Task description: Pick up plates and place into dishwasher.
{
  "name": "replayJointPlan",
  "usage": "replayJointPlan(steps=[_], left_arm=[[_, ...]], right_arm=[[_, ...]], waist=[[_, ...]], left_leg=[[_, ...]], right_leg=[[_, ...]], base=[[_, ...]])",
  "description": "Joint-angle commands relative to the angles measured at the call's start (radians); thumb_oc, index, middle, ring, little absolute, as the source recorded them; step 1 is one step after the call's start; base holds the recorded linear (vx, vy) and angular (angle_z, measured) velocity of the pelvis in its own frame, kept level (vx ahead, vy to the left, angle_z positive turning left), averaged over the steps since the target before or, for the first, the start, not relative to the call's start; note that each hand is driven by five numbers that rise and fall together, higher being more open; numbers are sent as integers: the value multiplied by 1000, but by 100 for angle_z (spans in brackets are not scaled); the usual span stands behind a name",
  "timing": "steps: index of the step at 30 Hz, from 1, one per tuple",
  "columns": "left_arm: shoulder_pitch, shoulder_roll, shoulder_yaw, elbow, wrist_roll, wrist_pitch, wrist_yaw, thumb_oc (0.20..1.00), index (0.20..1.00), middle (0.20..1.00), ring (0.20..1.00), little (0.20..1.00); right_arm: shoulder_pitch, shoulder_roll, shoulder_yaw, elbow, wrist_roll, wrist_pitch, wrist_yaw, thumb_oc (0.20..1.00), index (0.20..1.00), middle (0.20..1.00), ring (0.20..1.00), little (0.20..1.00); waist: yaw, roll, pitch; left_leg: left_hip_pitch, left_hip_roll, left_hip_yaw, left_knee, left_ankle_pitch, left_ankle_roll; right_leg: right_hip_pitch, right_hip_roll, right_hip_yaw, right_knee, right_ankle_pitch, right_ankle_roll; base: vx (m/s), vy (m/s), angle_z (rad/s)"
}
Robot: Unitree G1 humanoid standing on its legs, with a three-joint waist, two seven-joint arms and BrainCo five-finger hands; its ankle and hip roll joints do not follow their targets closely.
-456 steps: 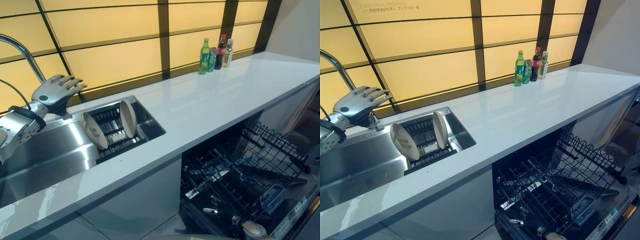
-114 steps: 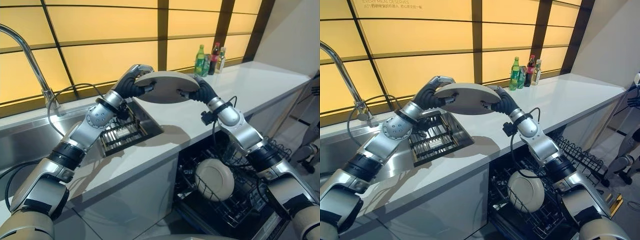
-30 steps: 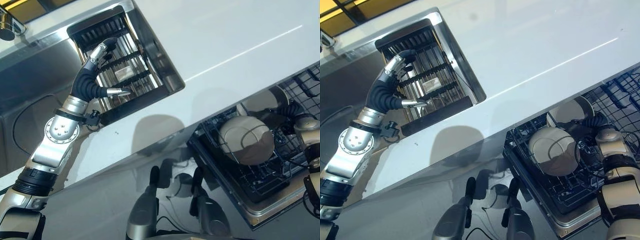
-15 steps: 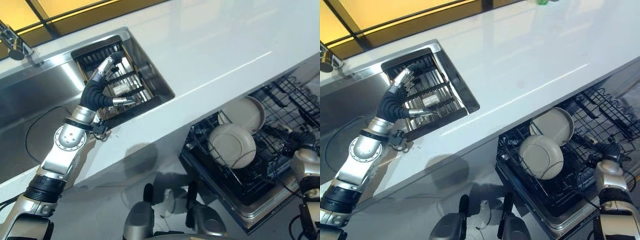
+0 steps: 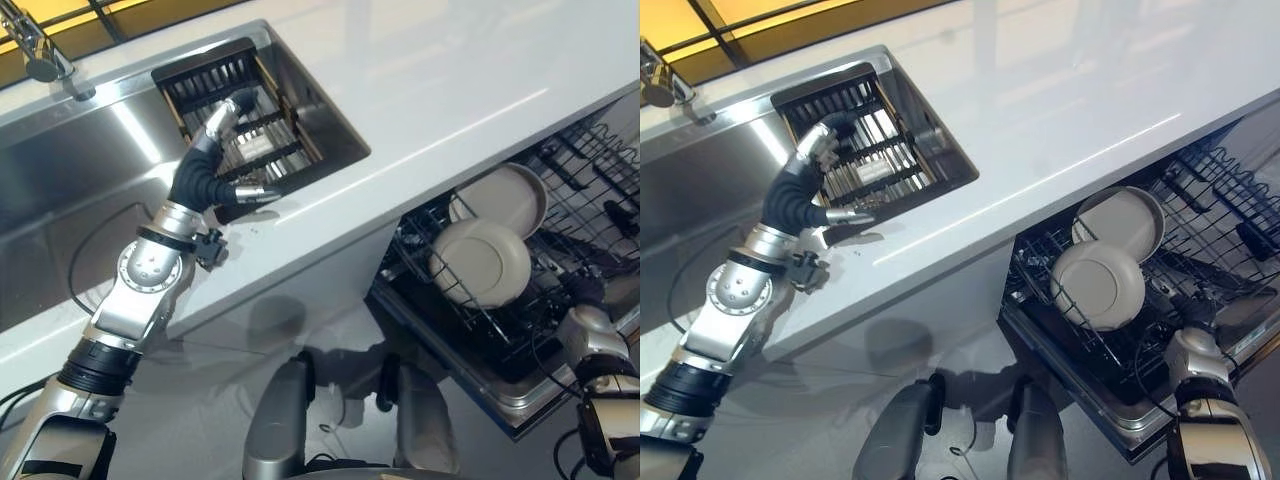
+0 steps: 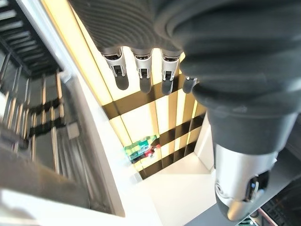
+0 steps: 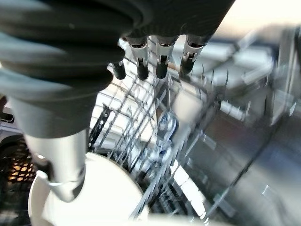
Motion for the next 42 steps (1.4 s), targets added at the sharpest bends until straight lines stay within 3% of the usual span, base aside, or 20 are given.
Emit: replayJointPlan(steps=[1, 6, 11, 14, 16, 19, 24, 29, 32, 42], left_arm=[[66, -71, -15, -16, 13, -47, 44, 1000, 1000, 1000, 1000, 1000], [38, -77, -34, -17, 3, -25, 61, 1000, 1000, 1000, 1000, 1000], [22, -76, -45, -12, -8, -23, 58, 1000, 1000, 1000, 1000, 1000], [21, -70, -43, -13, -12, -30, 54, 1000, 1000, 1000, 1000, 1000], [18, -62, -41, -6, -25, -40, 51, 1000, 1000, 1000, 1000, 1000], [16, -60, -44, 2, -27, -45, 54, 1000, 1000, 1000, 1000, 1000], [13, -67, -49, 5, -31, -34, 36, 1000, 1000, 1000, 1000, 1000], [28, -50, -42, 19, -61, -56, 14, 1000, 1000, 1000, 1000, 1000], [43, -49, -31, 29, -67, -72, 3, 1000, 1000, 1000, 1000, 1000], [11, -1, -30, 13, -113, -54, -24, 1000, 1000, 1000, 1000, 1000]], right_arm=[[-60, -5, 55, 61, 91, 22, 64, 1000, 1000, 1000, 1000, 1000], [-132, -10, 61, 141, 190, 73, 115, 1000, 1000, 1000, 1000, 1000], [-185, -4, 78, 155, 326, 106, 252, 1000, 1000, 1000, 1000, 1000], [-198, -2, 74, 152, 370, 71, 262, 1000, 1000, 1000, 1000, 1000], [-201, 1, 66, 142, 347, 10, 207, 1000, 1000, 1000, 1000, 1000], [-205, 2, 58, 120, 323, -6, 180, 1000, 1000, 1000, 1000, 1000], [-209, 2, 51, 106, 479, 66, 385, 1000, 1000, 1000, 1000, 1000], [-184, 17, 34, 62, 662, 91, 545, 1000, 1000, 1000, 1000, 1000], [-173, 32, 33, 22, 694, 64, 613, 1000, 1000, 1000, 1000, 1000], [-340, -43, 105, -24, 624, 65, 529, 1000, 1000, 1000, 1000, 1000]], waist=[[-1, 35, 8], [3, 51, 12], [10, 59, 12], [13, 58, 12], [10, 54, 7], [6, 49, 0], [8, 46, -9], [14, 44, -19], [18, 42, -24], [48, 47, -22]], left_leg=[[-43, -53, 58, 128, -125, 119], [-110, -60, 64, 209, -150, 124], [-137, -65, 57, 232, -152, 122], [-142, -62, 59, 235, -151, 120], [-144, -58, 61, 233, -151, 118], [-138, -51, 59, 232, -153, 116], [-129, -52, 55, 236, -158, 117], [-130, -50, 52, 237, -158, 114], [-131, -50, 50, 236, -158, 115], [-188, -64, 28, 242, -135, 114]], right_leg=[[-3, 23, -16, 107, -47, -61], [-75, 23, -6, 182, -75, -73], [-108, 26, -1, 212, -83, -77], [-113, 26, -2, 214, -84, -78], [-114, 29, -3, 212, -83, -77], [-109, 31, 0, 209, -81, -73], [-100, 32, 4, 208, -82, -76], [-98, 27, 0, 211, -84, -75], [-102, 26, -4, 215, -84, -72], [-156, 21, -9, 238, -78, -67]], base=[[-72, 42, -10], [-30, 15, -2], [-14, 3, 0], [-13, -5, -4], [-9, -3, -2], [8, 0, 2], [22, 3, -2], [18, -13, -1], [25, -39, -2], [-4, -56, 1]])
